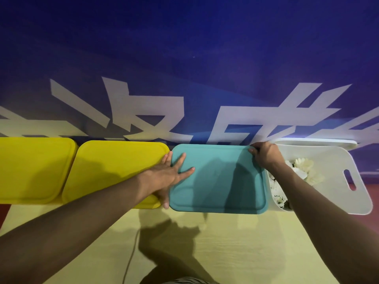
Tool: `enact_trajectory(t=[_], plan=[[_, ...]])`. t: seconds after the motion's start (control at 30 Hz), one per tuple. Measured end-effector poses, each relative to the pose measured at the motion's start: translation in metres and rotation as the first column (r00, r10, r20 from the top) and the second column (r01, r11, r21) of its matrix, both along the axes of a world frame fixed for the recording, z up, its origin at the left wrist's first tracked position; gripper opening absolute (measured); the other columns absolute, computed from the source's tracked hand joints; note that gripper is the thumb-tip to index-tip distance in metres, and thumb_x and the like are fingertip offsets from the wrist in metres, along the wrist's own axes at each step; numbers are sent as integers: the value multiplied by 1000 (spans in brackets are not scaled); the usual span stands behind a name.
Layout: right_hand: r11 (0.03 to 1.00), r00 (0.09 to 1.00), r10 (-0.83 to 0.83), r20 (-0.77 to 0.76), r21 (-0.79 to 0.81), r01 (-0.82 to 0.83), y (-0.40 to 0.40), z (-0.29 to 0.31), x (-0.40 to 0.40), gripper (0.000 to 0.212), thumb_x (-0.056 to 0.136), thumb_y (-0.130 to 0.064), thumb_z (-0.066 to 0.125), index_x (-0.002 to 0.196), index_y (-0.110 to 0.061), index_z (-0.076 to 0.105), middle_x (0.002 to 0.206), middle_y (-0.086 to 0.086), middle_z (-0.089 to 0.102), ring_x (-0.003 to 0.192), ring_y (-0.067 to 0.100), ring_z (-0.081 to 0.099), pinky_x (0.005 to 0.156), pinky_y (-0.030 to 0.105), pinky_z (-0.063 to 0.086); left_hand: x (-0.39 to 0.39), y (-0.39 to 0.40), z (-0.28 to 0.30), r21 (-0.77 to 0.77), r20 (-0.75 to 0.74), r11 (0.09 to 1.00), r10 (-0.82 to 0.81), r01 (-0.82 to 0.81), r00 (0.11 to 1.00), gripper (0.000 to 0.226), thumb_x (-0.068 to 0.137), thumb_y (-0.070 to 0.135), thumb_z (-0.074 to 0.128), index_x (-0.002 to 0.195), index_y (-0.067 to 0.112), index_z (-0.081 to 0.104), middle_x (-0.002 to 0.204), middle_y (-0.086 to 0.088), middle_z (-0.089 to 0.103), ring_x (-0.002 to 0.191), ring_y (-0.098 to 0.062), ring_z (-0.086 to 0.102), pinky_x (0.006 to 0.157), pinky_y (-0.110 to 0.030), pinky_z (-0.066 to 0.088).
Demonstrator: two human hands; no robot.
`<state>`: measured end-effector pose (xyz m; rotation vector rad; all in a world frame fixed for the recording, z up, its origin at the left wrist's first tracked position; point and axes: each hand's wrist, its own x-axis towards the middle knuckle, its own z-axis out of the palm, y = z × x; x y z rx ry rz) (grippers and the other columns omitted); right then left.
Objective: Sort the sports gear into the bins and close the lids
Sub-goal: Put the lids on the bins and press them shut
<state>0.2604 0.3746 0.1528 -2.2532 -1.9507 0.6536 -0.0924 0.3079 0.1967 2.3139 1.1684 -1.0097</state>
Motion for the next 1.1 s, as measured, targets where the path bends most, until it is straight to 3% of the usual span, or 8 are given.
enact_trajectory(t=[0.17,0.5,0.8,0.97,1.1], plan=[[999,998,-24,53,44,22,-4,3,-7,22,99,-31,61,100,-17,78,95,15,76,84,36,67,79,39,55,-2,-9,-7,49,-11,998,-44,45,999,148,66,58,89,155,37,-28,152,-18,-49,140,-57,-34,119,-55,-16],[994,996,-89,1,68,89,-13,8,-6,25,98,-34,61,103,-15,77,98,13,77,87,37,70,83,40,58,-17,-7,-15,83,57,990,-119,114,991,140,68,70,79,156,40,-25,157,-12,-45,139,-54,-37,121,-55,-16],[982,980,-165,-110,73,174,-13,4,-4,20,97,-34,66,104,-17,76,101,14,76,93,35,68,85,34,51,-17,-3,-18,87,48,988,-132,128,990,140,67,73,78,156,41,-26,158,-11,-44,139,-53,-38,120,-56,-16],[979,986,-144,-83,130,154,-17,0,-4,16,96,-34,66,100,-22,75,97,13,76,89,36,68,80,34,50,-17,-3,-19,82,58,990,-119,114,991,139,67,71,79,156,43,-25,157,-10,-45,139,-52,-38,117,-53,-19],[979,987,-125,-105,148,140,-16,0,-3,19,95,-37,66,109,-25,73,99,10,77,91,35,70,85,38,56,-17,-2,-20,78,53,990,-118,114,992,141,65,72,79,156,42,-24,158,-11,-44,138,-53,-38,120,-56,-16]])
